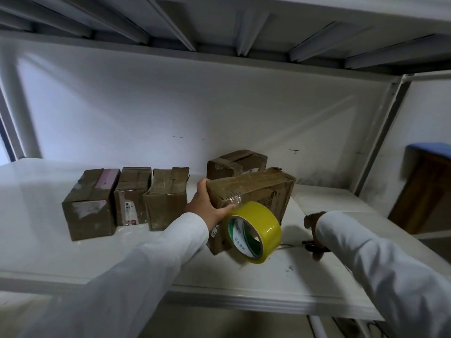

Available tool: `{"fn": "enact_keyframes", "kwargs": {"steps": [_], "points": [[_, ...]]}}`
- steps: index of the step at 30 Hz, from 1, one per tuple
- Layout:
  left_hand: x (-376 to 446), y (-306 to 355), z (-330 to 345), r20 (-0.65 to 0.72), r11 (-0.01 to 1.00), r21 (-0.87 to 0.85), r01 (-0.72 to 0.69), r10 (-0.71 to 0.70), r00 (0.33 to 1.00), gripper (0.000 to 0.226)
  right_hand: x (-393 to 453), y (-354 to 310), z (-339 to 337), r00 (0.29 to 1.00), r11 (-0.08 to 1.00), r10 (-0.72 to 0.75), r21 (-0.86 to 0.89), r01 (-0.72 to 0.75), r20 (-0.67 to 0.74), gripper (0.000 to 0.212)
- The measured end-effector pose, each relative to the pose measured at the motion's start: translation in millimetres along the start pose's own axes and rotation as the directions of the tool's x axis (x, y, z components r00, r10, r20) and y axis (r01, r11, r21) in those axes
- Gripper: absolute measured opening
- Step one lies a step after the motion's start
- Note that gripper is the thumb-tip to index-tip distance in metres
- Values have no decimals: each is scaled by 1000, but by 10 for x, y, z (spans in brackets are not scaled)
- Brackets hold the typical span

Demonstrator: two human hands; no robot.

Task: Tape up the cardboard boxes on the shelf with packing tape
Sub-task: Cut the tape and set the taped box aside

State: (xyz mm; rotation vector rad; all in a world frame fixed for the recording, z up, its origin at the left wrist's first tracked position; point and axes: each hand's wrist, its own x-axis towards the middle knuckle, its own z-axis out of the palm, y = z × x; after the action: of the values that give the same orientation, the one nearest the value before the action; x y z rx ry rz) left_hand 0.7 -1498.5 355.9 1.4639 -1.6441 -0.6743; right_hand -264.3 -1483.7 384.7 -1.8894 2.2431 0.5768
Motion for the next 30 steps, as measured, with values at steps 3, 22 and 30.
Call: {"fn": "enact_keyframes", "kwargs": {"steps": [3,22,30], "points": [[-47,27,27,-10,1000,24,8,-7,1000,92,33,-13,-138,998,996,-65,64,66,-18,58],[-165,393,-181,276,953,210,219,-272,922,116,-481,-665,-302,897,337,-422,895,292,-133,20],[-15,677,-202,261,857,514,-47,-104,960,113,-374,-786,-119,919,178,-357,953,245,-170,32]]}}
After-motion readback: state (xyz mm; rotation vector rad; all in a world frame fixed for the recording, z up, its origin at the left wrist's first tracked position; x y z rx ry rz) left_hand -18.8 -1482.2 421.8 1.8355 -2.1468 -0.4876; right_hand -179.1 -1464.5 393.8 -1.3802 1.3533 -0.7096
